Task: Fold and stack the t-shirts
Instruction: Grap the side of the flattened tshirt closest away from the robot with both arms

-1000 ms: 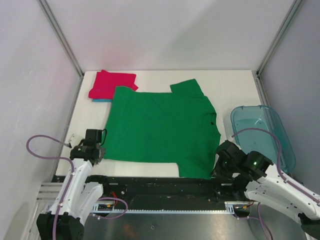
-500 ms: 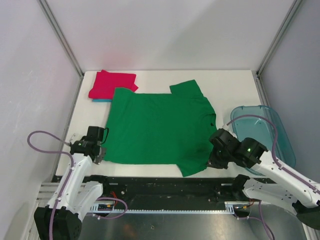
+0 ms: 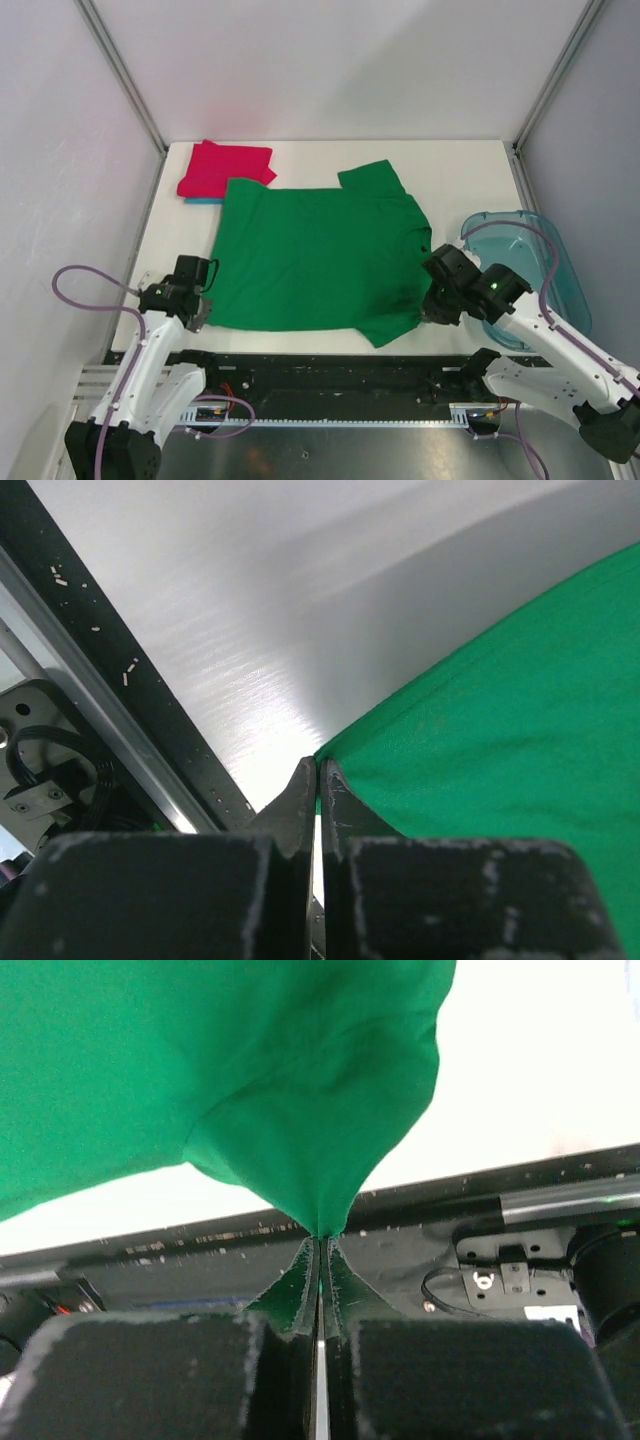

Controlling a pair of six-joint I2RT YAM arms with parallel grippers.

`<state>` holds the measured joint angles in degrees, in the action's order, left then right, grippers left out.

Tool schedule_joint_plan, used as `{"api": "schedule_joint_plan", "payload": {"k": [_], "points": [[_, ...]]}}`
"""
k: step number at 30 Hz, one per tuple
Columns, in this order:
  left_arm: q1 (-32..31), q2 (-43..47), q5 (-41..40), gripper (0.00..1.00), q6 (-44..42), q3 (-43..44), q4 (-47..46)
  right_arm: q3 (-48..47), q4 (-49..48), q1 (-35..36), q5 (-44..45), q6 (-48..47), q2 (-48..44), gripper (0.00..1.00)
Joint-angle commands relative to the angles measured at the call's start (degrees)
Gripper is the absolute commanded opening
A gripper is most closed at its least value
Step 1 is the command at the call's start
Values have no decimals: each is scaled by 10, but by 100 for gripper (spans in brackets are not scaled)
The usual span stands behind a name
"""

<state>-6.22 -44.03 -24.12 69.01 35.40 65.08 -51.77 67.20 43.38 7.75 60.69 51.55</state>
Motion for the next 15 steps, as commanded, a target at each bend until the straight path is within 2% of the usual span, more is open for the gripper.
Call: {"api": "schedule_joint_plan", "payload": {"k": [1, 6, 10, 15], "points": [[-11, -60, -38, 0, -10, 36, -24, -18, -40, -64, 4, -62, 8, 0], [-26, -186, -78, 0, -90, 100, -91, -38, -97, -124, 2, -127, 59, 0], [-27, -263, -78, 0, -155, 143, -168, -62, -154, -161, -6, -170, 125, 0], [-27, -359, -73, 0, -197, 209, -214, -89, -235, -197, -22, -206, 216, 0]]}}
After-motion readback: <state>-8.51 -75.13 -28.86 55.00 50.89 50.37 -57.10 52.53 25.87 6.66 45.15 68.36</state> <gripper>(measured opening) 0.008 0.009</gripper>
